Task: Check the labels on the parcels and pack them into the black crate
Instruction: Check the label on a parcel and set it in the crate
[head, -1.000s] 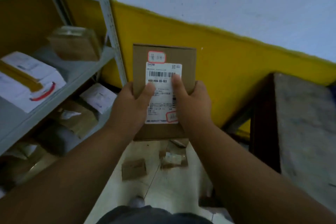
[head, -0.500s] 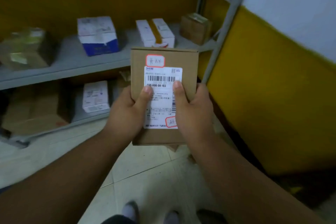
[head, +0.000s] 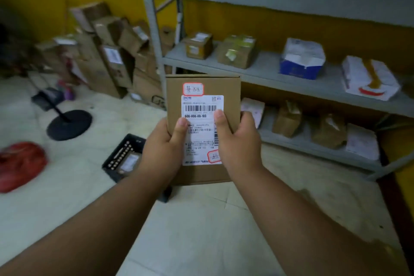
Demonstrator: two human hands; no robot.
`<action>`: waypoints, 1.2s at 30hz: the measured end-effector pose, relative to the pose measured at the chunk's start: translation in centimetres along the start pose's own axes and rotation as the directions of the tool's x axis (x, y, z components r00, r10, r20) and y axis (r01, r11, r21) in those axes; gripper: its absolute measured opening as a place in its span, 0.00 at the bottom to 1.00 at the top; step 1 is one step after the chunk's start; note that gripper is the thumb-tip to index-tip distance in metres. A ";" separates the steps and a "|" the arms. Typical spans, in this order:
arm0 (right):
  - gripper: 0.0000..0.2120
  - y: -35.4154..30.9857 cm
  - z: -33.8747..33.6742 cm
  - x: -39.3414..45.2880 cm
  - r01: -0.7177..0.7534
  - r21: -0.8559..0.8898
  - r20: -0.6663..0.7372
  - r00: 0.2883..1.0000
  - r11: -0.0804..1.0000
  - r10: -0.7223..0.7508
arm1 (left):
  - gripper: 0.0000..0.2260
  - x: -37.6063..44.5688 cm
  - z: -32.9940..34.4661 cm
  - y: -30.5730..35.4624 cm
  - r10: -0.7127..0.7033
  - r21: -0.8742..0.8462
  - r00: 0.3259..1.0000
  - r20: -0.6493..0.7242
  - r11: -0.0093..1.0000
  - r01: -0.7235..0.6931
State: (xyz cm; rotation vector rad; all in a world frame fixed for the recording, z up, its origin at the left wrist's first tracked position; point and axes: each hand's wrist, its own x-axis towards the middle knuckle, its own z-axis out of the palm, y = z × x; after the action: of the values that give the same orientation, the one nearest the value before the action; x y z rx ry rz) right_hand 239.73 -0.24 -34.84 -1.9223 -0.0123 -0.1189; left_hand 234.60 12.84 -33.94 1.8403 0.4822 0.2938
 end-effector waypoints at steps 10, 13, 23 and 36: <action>0.21 -8.2 24.0 -8.4 0.063 0.007 0.286 0.956 0.998 -0.063 | 0.19 1.7 -26.2 -8.4 -0.088 0.039 0.994 -0.059 0.995 0.090; 0.17 -10.2 27.5 -6.7 0.118 0.003 0.303 0.946 0.993 -0.113 | 0.21 5.1 -28.8 -8.8 -0.104 0.030 0.989 -0.105 0.994 0.108; 0.15 -10.6 39.1 3.7 0.124 -0.037 0.397 0.913 0.992 -0.099 | 0.26 19.7 -33.6 -12.0 -0.136 0.047 0.985 -0.104 0.989 0.142; 0.15 -10.2 49.1 15.1 0.037 -0.120 0.322 0.947 0.992 0.004 | 0.23 37.3 -34.6 -16.4 -0.066 0.200 0.997 -0.042 0.977 0.073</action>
State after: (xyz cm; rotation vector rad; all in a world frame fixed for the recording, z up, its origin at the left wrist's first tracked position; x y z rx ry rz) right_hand 257.87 48.50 -40.77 -2.0479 -0.2456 0.1894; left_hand 249.68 63.76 -40.02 2.0123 0.6184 0.2366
